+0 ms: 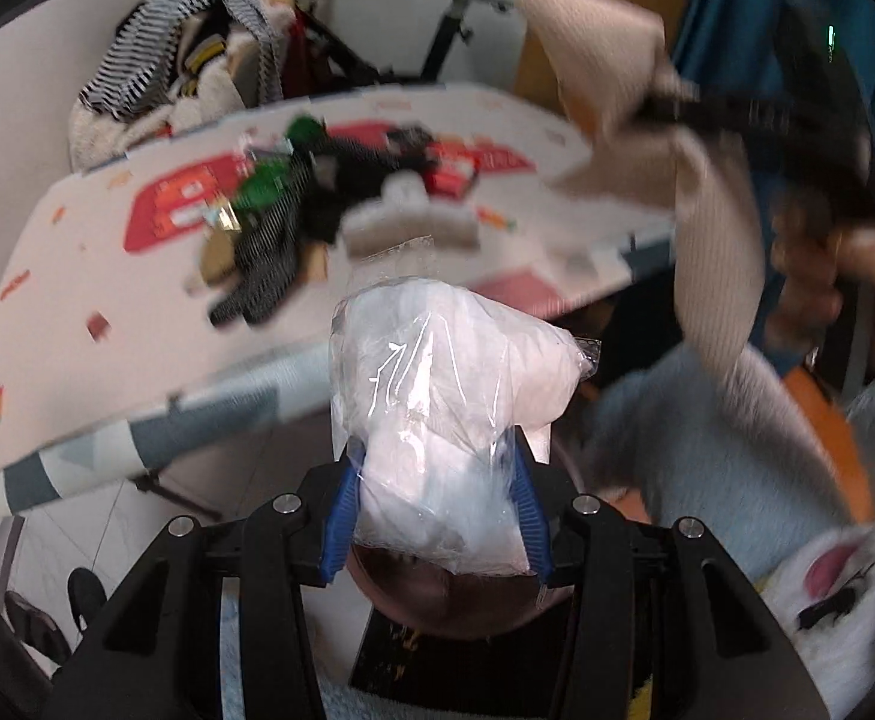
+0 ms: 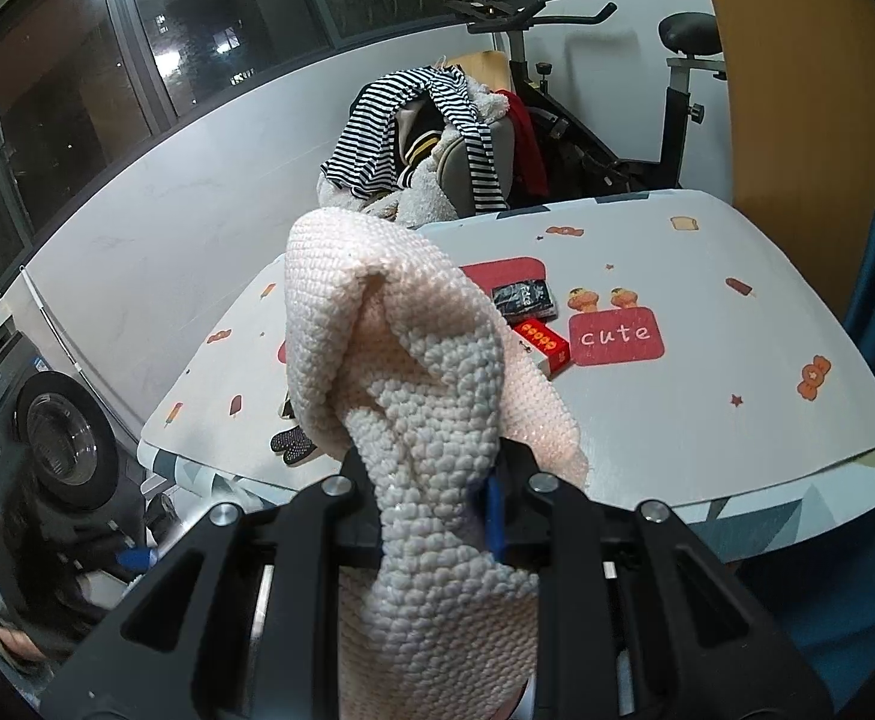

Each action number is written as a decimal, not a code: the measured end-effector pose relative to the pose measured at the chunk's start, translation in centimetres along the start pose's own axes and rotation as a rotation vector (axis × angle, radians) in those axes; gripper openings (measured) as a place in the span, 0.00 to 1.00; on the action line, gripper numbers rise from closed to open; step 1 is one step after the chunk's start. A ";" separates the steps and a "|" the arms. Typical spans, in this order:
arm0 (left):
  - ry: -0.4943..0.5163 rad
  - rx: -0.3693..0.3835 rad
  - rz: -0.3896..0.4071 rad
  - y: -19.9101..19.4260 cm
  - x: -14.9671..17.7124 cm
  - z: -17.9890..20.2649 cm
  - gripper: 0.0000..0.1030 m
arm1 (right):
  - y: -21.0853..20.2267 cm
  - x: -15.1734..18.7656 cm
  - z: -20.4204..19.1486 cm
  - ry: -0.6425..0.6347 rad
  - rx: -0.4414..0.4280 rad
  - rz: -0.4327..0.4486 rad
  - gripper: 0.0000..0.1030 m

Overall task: Collect trash
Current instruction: 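Carry the white bag and beige cloth over the brown bin with both grippers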

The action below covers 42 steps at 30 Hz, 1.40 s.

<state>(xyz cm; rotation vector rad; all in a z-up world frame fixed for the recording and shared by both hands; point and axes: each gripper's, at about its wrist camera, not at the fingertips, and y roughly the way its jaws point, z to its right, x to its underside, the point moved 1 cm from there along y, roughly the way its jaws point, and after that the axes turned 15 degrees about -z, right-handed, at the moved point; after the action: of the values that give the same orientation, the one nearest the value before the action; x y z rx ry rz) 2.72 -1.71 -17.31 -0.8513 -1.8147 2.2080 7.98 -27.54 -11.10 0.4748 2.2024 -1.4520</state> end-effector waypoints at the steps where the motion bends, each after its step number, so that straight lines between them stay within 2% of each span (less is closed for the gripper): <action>1: 0.001 0.001 -0.031 1.0 0.3 0.0 0.43 | 0.1 0.0 0.1 0.002 -0.001 -0.003 0.24; 7: -0.008 -0.010 -0.147 5.3 0.9 0.3 0.44 | 0.6 0.4 0.3 0.008 -0.001 -0.017 0.24; 13: -0.031 0.004 -0.196 8.4 1.0 0.3 0.45 | 0.8 0.9 0.3 0.013 0.000 -0.031 0.24; 20: -0.073 0.015 -0.200 9.7 0.7 0.4 0.60 | 1.0 1.5 0.2 0.014 -0.001 -0.047 0.24; 24: -0.100 0.016 -0.187 9.4 0.6 0.1 0.63 | 1.3 2.0 0.2 0.012 -0.002 -0.063 0.24; 30: -0.140 -0.007 -0.122 7.5 0.4 -0.7 0.71 | 1.7 3.1 -0.3 0.000 -0.008 -0.093 0.24; 36: -0.177 -0.057 -0.040 4.6 0.0 -1.3 0.76 | 2.1 3.8 -1.0 -0.021 -0.017 -0.119 0.24; 42: -0.249 -0.149 0.031 1.9 0.0 -2.4 0.83 | 3.4 5.2 -2.7 -0.063 -0.039 -0.174 0.25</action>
<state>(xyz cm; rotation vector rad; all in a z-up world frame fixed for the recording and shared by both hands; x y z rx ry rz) 4.36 -0.16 -19.30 -0.6572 -2.1144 2.3105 4.87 -23.58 -15.65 0.2250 2.2643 -1.4861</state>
